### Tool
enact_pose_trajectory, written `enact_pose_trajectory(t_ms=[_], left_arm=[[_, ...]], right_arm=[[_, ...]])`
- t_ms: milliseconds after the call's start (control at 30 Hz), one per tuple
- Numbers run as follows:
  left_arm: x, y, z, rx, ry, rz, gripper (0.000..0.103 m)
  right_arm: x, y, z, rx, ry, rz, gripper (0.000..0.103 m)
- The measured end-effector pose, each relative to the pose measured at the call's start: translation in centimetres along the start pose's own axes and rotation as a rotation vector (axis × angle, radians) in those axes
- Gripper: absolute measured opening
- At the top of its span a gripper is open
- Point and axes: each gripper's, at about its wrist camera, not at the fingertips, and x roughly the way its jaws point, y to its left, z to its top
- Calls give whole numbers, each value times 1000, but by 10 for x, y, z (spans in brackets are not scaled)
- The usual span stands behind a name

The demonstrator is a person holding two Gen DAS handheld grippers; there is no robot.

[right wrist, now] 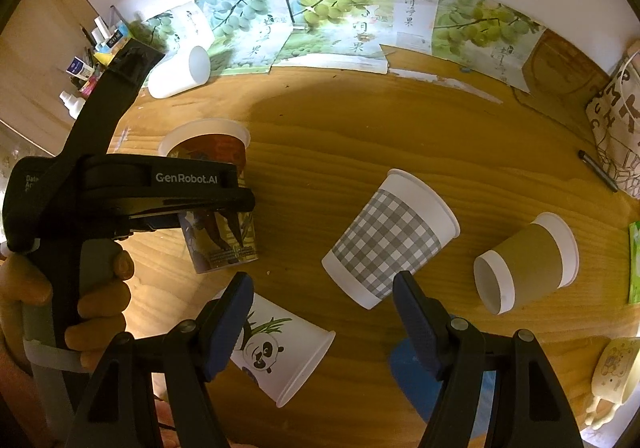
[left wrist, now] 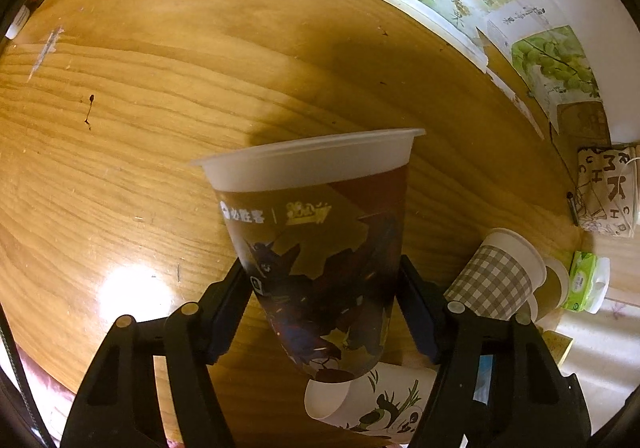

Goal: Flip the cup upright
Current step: 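Lift the brown printed cup with the left gripper and turn it rim up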

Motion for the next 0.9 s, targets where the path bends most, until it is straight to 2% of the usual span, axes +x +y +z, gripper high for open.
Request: enact_pose_trajectory(t_ms=[700,900], left_arm=[[-31,-1,-13,88,-75,40,73],[-52,3,-22,115,-146,96,73]], right_arm=[[-20,8,-19,23,-74,13,73],[-31,18,-29,24,-121,28,73]])
